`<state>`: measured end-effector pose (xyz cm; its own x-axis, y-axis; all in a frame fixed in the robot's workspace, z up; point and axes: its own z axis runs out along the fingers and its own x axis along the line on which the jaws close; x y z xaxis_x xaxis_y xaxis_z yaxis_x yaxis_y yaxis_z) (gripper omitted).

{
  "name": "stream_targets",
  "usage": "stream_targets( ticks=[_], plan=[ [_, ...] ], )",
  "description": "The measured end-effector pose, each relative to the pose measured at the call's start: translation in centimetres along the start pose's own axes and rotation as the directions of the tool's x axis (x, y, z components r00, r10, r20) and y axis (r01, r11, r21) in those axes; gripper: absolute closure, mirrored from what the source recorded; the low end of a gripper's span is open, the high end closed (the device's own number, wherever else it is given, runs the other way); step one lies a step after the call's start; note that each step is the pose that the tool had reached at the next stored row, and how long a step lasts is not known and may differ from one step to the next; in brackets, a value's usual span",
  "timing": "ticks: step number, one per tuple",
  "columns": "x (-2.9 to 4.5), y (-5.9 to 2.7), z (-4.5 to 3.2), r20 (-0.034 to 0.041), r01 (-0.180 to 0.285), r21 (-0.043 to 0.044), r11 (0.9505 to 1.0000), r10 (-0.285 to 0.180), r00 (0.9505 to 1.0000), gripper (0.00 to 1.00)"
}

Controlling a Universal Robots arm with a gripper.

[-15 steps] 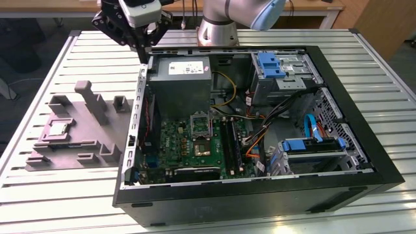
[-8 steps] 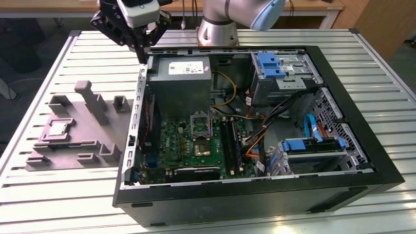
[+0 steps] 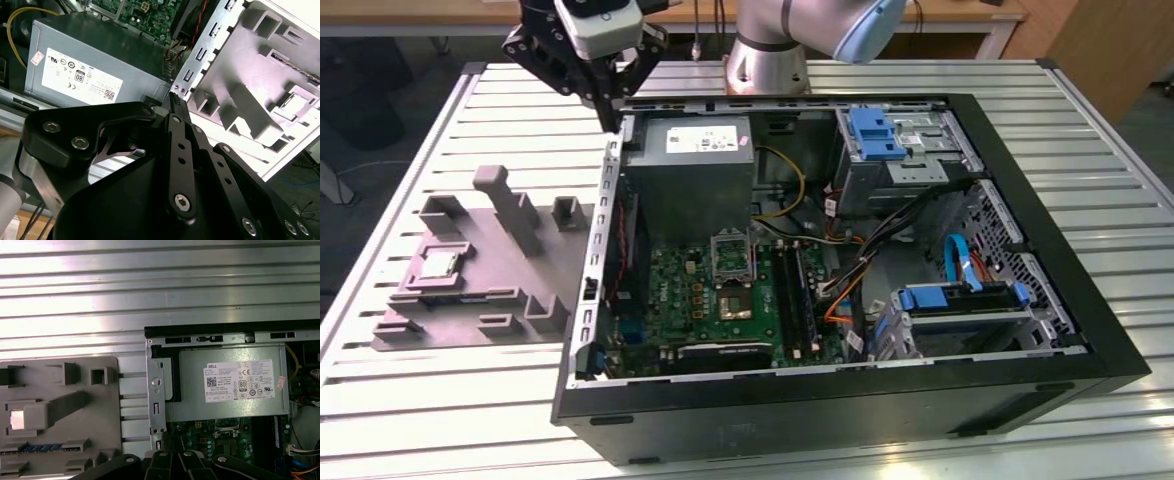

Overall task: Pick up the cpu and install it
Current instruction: 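Reach for the cpu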

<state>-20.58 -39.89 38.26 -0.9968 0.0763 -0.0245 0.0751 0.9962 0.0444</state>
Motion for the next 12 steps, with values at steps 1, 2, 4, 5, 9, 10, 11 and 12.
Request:
stream_targets(
  ticks=[1,2,4,5,9,10,11,12],
  plan=[
    [0.01,0.00,0.00,0.0000,0.000,0.0000,1.0000,0.000,1.0000,0.89],
    [0.02,0.00,0.01,0.0000,0.000,0.0000,1.0000,0.000,1.0000,0.89],
    [0.04,0.00,0.02,0.0001,0.000,0.0000,1.0000,0.000,1.0000,0.89],
    [0.06,-0.01,0.02,0.0000,0.000,0.0000,1.0000,0.000,1.0000,0.89],
    [0.28,-0.03,0.03,0.0000,0.000,0.0001,1.0000,0.000,1.0000,0.89],
    [0.42,-0.04,0.03,-0.0001,0.000,0.0002,1.0000,0.000,1.0000,0.89],
    [0.59,-0.05,0.04,0.0001,0.000,-0.0001,1.0000,0.000,1.0000,0.89],
    [0.75,-0.06,0.04,0.0001,0.000,-0.0001,1.0000,0.000,1.0000,0.89]
  ],
)
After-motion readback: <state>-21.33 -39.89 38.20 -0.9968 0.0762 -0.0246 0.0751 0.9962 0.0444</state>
